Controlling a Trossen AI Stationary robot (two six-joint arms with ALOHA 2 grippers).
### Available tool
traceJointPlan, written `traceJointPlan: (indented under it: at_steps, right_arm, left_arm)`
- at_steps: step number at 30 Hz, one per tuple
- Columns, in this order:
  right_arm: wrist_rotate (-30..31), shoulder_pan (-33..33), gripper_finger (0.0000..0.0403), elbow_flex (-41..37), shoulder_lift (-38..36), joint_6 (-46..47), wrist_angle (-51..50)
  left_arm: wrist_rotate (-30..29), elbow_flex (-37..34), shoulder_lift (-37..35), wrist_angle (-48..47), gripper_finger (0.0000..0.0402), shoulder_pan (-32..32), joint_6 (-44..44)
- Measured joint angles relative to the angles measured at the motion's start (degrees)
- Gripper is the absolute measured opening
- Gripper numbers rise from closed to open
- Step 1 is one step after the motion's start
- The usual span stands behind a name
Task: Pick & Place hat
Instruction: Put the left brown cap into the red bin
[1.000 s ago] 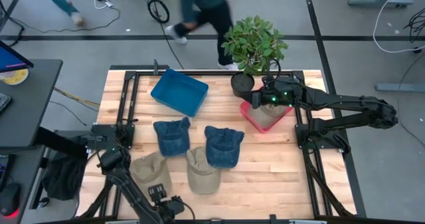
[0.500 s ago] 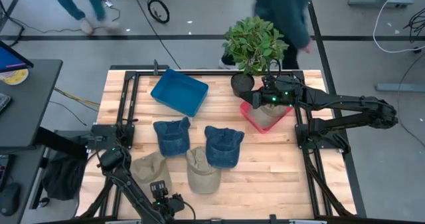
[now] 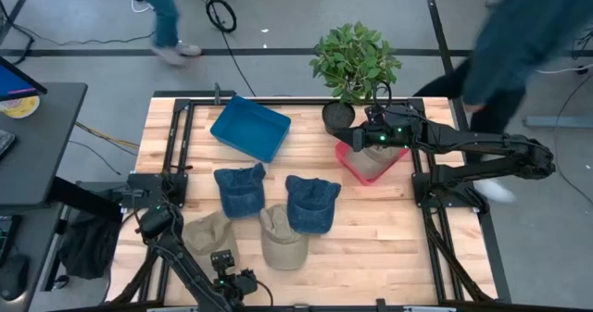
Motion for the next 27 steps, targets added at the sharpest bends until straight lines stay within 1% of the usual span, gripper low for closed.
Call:
traceJointPlan:
  at_steps: [7, 12, 14, 15, 16, 17, 18, 20, 21, 22, 24, 27]
  right_arm:
    - [0.0, 0.0, 0.0251, 0.0, 0.0, 3.0, 0.1]
    - [0.0, 0.0, 0.0251, 0.0, 0.0, 4.5, 0.5]
    - [0.0, 0.0, 0.0251, 0.0, 0.0, 4.5, 0.5]
    - [0.0, 0.0, 0.0251, 0.0, 0.0, 4.5, 0.6]
    - [0.0, 0.0, 0.0251, 0.0, 0.0, 4.7, 0.7]
    - [0.0, 0.0, 0.0251, 0.0, 0.0, 4.9, 1.0]
    - [0.0, 0.0, 0.0251, 0.0, 0.0, 5.2, 1.3]
    - [-0.1, 0.0, 0.0251, 0.0, 0.0, 5.6, 1.6]
    - [0.0, 0.0, 0.0251, 0.0, 0.0, 5.9, 2.0]
    - [0.0, 0.0, 0.0251, 0.0, 0.0, 6.0, 2.4]
    - [0.0, 0.0, 0.0251, 0.0, 0.0, 6.0, 3.1]
    - [0.0, 0.0, 0.0251, 0.0, 0.0, 6.0, 4.1]
  left_arm:
    - [4.1, -7.8, 0.0, -0.1, 0.0308, 0.0, -1.2]
    - [3.4, -12.8, 0.0, -0.1, 0.0303, 0.1, -1.1]
    - [3.8, -14.3, 0.0, -0.3, 0.0293, 0.3, -0.8]
    - [4.4, -14.7, 0.0, -0.4, 0.0278, 0.3, 0.4]
    - [4.8, -14.8, 0.0, -0.6, 0.0254, 0.3, 1.8]
    - [4.9, -14.7, 0.0, -0.8, 0.0222, 0.3, 2.8]
    - [4.8, -14.6, 0.0, -1.2, 0.0182, 0.3, 3.3]
    - [4.9, -13.8, -0.1, -2.4, 0.0082, 0.3, 3.8]
    - [4.7, -13.4, -0.4, -2.7, 0.0045, 0.2, 4.2]
    - [4.3, -12.8, -0.7, -2.7, 0.0028, 0.1, 4.4]
    - [3.4, -11.4, -1.3, -2.2, 0.0013, 0.0, 4.7]
    - [1.3, -9.5, -3.2, -1.2, 0.0011, -0.5, 3.1]
